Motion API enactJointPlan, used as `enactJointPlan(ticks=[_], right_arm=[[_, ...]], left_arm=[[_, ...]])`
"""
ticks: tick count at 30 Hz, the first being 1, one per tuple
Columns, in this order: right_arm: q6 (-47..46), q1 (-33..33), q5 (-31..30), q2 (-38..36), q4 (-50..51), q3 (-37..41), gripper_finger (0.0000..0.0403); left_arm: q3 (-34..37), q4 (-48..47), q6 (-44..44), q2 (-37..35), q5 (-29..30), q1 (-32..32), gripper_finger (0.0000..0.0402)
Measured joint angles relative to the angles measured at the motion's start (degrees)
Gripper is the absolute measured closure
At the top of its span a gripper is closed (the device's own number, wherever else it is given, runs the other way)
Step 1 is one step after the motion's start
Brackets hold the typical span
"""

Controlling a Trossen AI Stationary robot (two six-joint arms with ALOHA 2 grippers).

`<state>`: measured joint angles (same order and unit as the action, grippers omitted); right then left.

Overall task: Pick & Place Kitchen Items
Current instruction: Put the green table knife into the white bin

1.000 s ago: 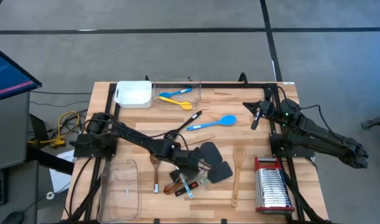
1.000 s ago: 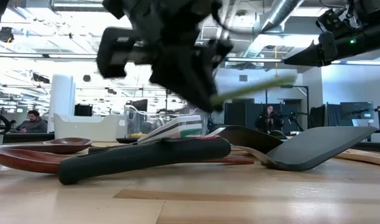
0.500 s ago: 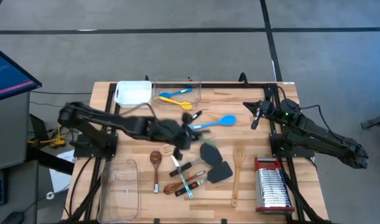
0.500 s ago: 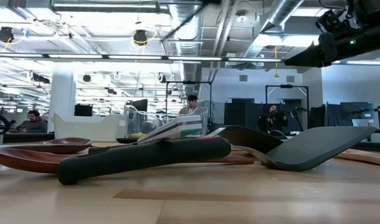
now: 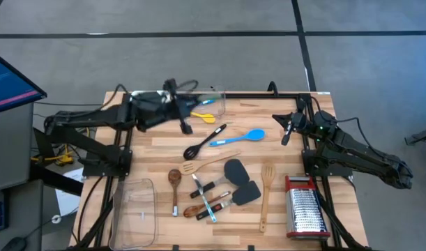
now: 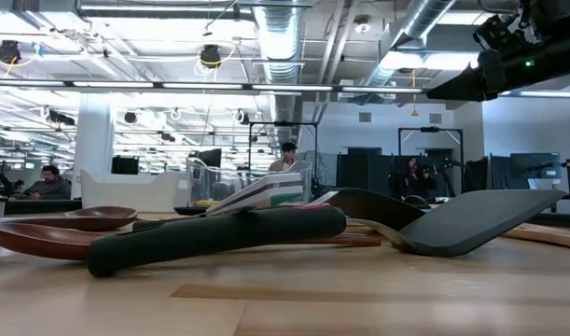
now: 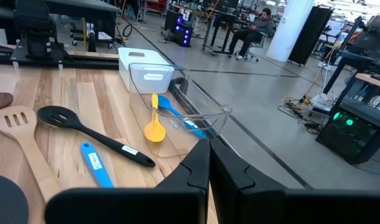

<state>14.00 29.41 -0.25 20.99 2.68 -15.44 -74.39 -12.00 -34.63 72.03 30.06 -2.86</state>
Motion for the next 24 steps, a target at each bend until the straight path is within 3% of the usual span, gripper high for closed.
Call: enactJointPlan(ticks=[7, 17, 24], right_arm=[[0.0, 0.0, 0.0, 0.0, 0.1, 0.0, 0.0401], [0.0, 0.0, 0.0, 0.0, 0.3, 0.0, 0.0401], [0.0, 0.0, 0.0, 0.0, 0.3, 0.0, 0.0401]], left_arm=[[0.0, -0.8, 0.0, -0.9, 0.0, -7.5, 0.0378], [0.0, -15.4, 2.0, -0.8, -0.1, -16.7, 0.0379], [3.1, -16.4, 3.9, -1.7, -0.3, -21.4, 0.0381]])
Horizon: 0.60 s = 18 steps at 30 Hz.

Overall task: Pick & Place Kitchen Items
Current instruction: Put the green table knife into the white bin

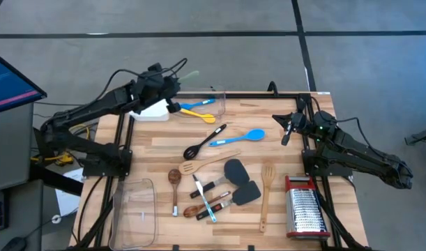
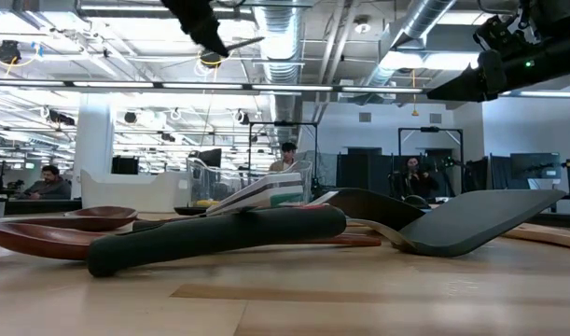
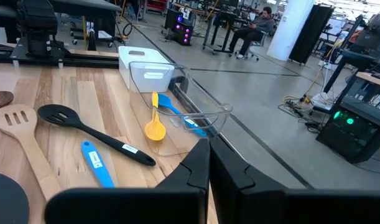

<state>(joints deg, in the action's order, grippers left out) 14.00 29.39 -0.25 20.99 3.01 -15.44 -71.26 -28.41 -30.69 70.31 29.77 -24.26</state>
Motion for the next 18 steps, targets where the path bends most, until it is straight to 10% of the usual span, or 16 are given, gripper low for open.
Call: enactJointPlan(ticks=[18], right_arm=[[-0.1, 0.0, 0.0, 0.0, 0.0, 0.0, 0.0401]], left_arm=[[31.1, 13.6, 0.2, -17.7, -12.1, -18.7, 0.0380]])
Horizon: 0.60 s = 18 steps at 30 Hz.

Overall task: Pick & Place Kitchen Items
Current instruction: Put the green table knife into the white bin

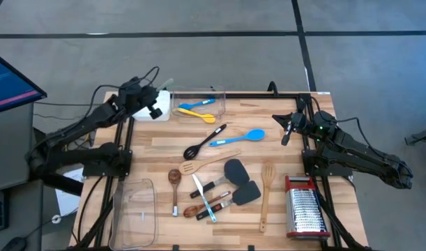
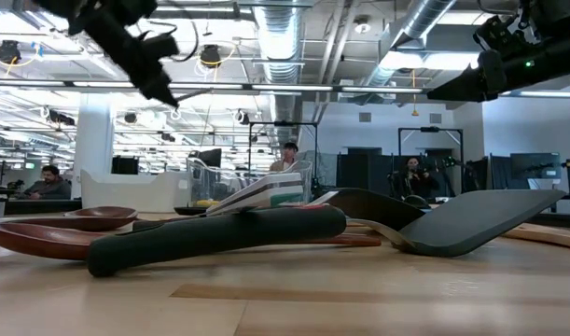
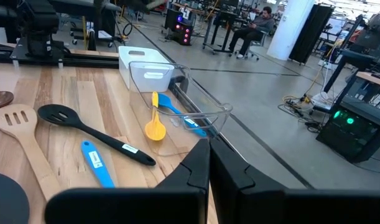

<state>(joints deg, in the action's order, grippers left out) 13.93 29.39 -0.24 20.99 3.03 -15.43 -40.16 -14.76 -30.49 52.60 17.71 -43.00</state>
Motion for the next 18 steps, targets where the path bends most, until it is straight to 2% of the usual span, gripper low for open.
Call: enactJointPlan(ticks=[5, 10, 18], right_arm=[[-0.1, 0.0, 0.0, 0.0, 0.0, 0.0, 0.0401], [-0.5, 0.0, 0.0, 0.0, 0.0, 0.0, 0.0401], [-0.5, 0.0, 0.0, 0.0, 0.0, 0.0, 0.0401]], left_arm=[[7.5, 5.8, -0.7, -1.6, -4.2, -5.8, 0.0380], [13.3, 15.8, -0.7, -0.9, -10.3, -10.4, 0.0380], [17.0, 19.0, -0.8, 1.7, -10.6, -15.7, 0.0380]])
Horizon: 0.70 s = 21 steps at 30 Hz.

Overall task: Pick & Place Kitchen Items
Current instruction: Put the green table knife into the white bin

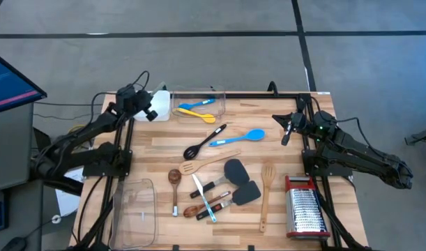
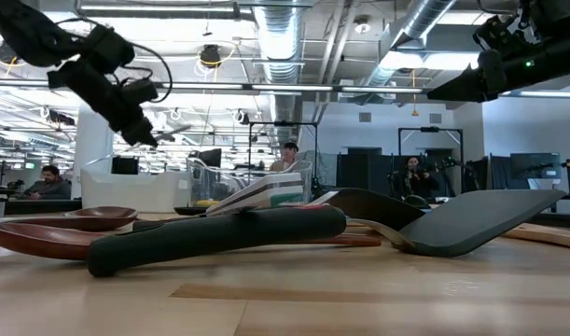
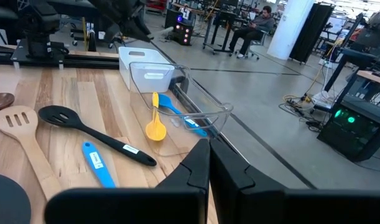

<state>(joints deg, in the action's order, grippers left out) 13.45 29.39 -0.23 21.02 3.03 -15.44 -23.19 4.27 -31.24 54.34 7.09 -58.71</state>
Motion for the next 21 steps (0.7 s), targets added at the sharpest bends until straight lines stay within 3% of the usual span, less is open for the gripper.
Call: enactJointPlan(ticks=[8, 14, 21], right_arm=[[0.0, 0.0, 0.0, 0.0, 0.0, 0.0, 0.0401], [-0.5, 0.0, 0.0, 0.0, 0.0, 0.0, 0.0401], [-0.5, 0.0, 0.0, 0.0, 0.0, 0.0, 0.0401]], left_arm=[[0.5, 6.1, 0.0, 5.9, -4.1, -1.8, 0.0380], [0.6, 10.3, 0.0, 11.5, -4.0, -1.8, 0.0380], [0.5, 13.5, 0.0, 12.9, -3.4, -1.8, 0.0380]])
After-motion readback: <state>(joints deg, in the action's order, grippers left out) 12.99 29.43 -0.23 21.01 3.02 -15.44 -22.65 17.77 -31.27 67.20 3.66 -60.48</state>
